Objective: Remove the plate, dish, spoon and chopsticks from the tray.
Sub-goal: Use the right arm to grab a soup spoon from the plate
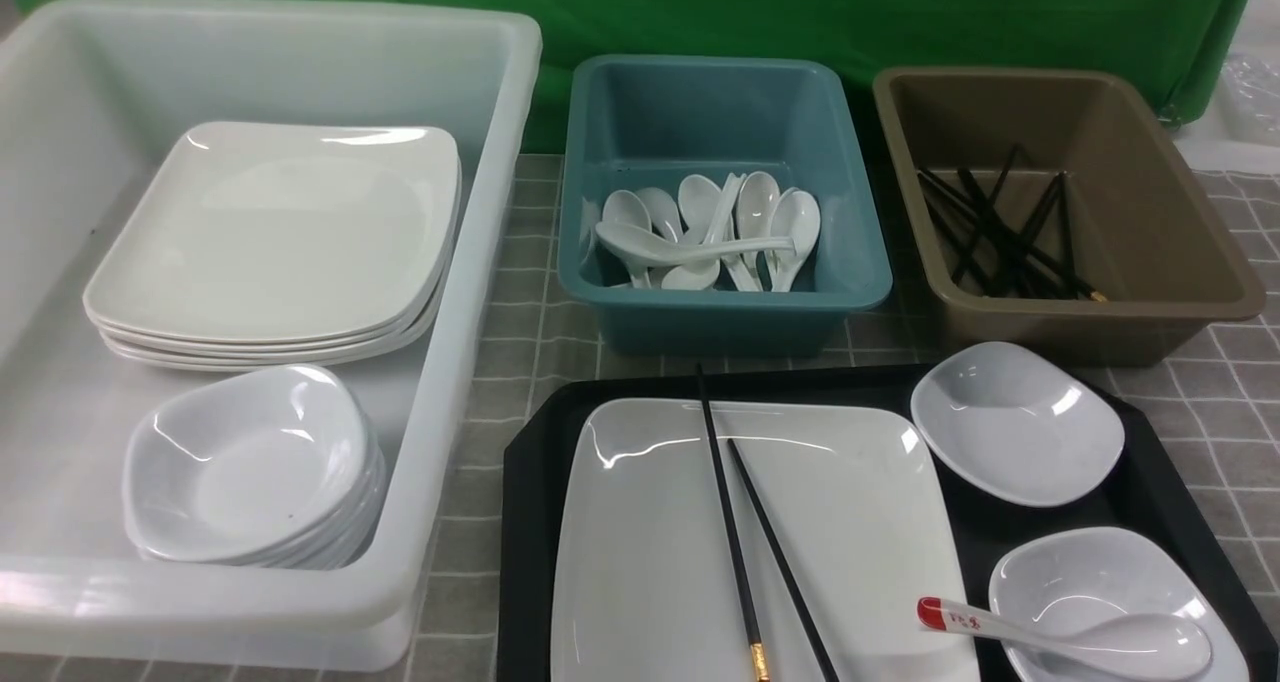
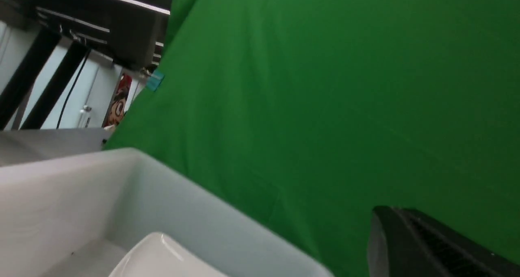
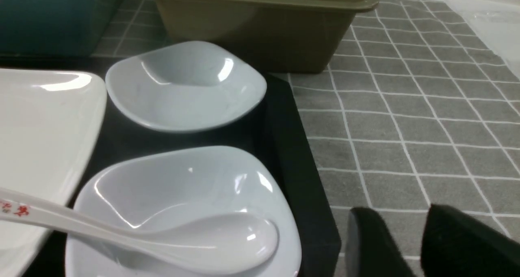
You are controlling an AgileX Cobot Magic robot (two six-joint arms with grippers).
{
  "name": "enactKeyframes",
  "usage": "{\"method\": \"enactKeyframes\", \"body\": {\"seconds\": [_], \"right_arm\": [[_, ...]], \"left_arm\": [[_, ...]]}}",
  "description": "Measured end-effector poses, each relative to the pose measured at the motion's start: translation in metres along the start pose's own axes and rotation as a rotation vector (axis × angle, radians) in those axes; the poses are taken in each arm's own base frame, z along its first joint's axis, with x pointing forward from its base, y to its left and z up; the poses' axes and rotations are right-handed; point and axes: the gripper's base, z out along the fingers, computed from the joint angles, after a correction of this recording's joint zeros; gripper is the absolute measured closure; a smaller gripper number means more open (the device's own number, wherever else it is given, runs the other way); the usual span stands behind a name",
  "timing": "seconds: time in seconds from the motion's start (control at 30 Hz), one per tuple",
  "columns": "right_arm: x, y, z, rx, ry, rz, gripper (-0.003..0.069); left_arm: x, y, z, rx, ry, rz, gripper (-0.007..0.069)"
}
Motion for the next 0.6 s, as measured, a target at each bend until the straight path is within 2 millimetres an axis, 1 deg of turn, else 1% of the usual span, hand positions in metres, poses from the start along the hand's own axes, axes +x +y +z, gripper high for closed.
{"method": "enactKeyframes", "body": {"seconds": [0.03, 0.07, 0.1, 0.17, 0.2, 0.23, 0.3, 0.33, 0.37, 0.4, 0.47, 0.5, 0.53, 0.57, 0.6], "right_arm": [[0.000, 0.000, 0.000, 0.000, 0.000, 0.000, 0.0419], [0.000, 0.000, 0.000, 0.000, -0.001, 0.000, 0.0419], [0.000, 0.000, 0.000, 0.000, -0.001, 0.000, 0.0419], [-0.001, 0.000, 0.000, 0.000, -0.006, 0.001, 0.0419], [-0.002, 0.000, 0.000, -0.006, -0.022, 0.031, 0.0419], [-0.003, 0.001, 0.000, -0.009, -0.031, 0.051, 0.0419], [-0.011, 0.003, -0.001, -0.043, -0.121, 0.228, 0.0419], [-0.016, 0.003, -0.001, -0.056, -0.167, 0.292, 0.0419], [-0.020, 0.003, -0.002, -0.077, -0.214, 0.398, 0.0419], [-0.027, 0.002, -0.004, -0.104, -0.284, 0.518, 0.0419], [-0.036, 0.001, -0.007, -0.148, -0.389, 0.669, 0.0419], [-0.036, 0.001, -0.007, -0.150, -0.389, 0.680, 0.0419], [-0.041, -0.001, -0.010, -0.174, -0.449, 0.735, 0.0419], [-0.042, -0.001, -0.010, -0.177, -0.454, 0.745, 0.0419], [-0.045, -0.001, -0.012, -0.189, -0.496, 0.763, 0.0419]], "left_arm": [[-0.004, -0.001, 0.000, 0.007, -0.041, -0.049, 0.0621], [-0.004, -0.001, 0.000, 0.008, -0.047, -0.049, 0.0621], [-0.008, -0.001, 0.000, 0.016, -0.083, -0.088, 0.0621], [-0.019, -0.003, -0.002, 0.053, -0.207, -0.194, 0.0621], [-0.026, -0.006, -0.002, 0.074, -0.246, -0.240, 0.0621], [-0.028, -0.007, -0.002, 0.077, -0.249, -0.246, 0.0621], [-0.050, -0.024, 0.004, 0.127, -0.267, -0.278, 0.0621], [-0.055, -0.030, 0.008, 0.140, -0.254, -0.272, 0.0621], [-0.066, -0.041, 0.012, 0.161, -0.229, -0.255, 0.0621], [-0.080, -0.058, 0.022, 0.178, -0.156, -0.204, 0.0621], [-0.092, -0.075, 0.036, 0.163, -0.042, -0.116, 0.0621], [-0.095, -0.078, 0.040, 0.152, -0.009, -0.094, 0.0621], [-0.104, -0.089, 0.058, 0.097, 0.115, -0.017, 0.0621], [-0.104, -0.090, 0.061, 0.087, 0.135, -0.007, 0.0621], [-0.103, -0.093, 0.081, -0.005, 0.312, 0.063, 0.0621]]}}
